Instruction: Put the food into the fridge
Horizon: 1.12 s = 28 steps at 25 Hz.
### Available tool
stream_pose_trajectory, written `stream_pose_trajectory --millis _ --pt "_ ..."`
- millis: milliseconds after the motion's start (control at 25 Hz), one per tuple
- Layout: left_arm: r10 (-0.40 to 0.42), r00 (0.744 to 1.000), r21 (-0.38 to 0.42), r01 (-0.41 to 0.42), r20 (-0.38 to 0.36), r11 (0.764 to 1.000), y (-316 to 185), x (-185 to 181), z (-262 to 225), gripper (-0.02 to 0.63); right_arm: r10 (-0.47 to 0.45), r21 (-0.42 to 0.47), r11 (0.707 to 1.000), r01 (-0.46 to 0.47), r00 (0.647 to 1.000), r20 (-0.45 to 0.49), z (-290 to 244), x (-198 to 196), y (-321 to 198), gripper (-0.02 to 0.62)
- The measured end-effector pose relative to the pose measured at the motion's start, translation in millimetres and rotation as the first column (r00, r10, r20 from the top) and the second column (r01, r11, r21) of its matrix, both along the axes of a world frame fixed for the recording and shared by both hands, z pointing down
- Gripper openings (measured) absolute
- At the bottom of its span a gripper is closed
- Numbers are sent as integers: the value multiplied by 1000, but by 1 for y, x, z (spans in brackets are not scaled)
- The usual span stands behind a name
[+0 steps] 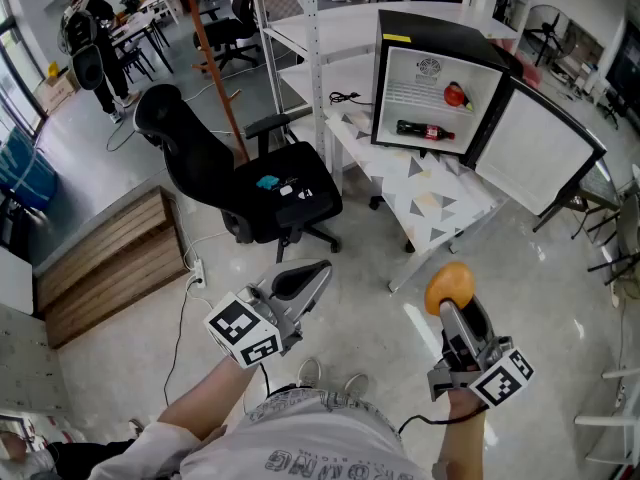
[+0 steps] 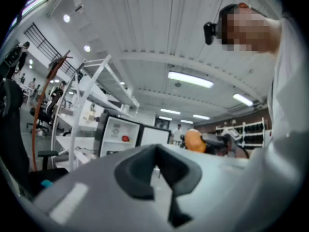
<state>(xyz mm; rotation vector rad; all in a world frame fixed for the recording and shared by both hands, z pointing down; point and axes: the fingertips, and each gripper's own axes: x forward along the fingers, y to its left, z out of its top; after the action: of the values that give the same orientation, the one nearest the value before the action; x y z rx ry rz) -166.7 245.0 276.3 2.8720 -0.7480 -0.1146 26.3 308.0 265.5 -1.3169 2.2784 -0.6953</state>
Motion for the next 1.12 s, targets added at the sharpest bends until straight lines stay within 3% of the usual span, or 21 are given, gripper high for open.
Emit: stream_pose_trajectory --millis 640,1120 --pt "4 1000 1 -4 0 1000 -3 17 1 6 15 3 1000 -15 999 -36 3 12 -7 267" --pt "-24 1000 7 24 10 1000 20 48 5 6 -5 -4 1000 5 999 -35 10 47 11 267"
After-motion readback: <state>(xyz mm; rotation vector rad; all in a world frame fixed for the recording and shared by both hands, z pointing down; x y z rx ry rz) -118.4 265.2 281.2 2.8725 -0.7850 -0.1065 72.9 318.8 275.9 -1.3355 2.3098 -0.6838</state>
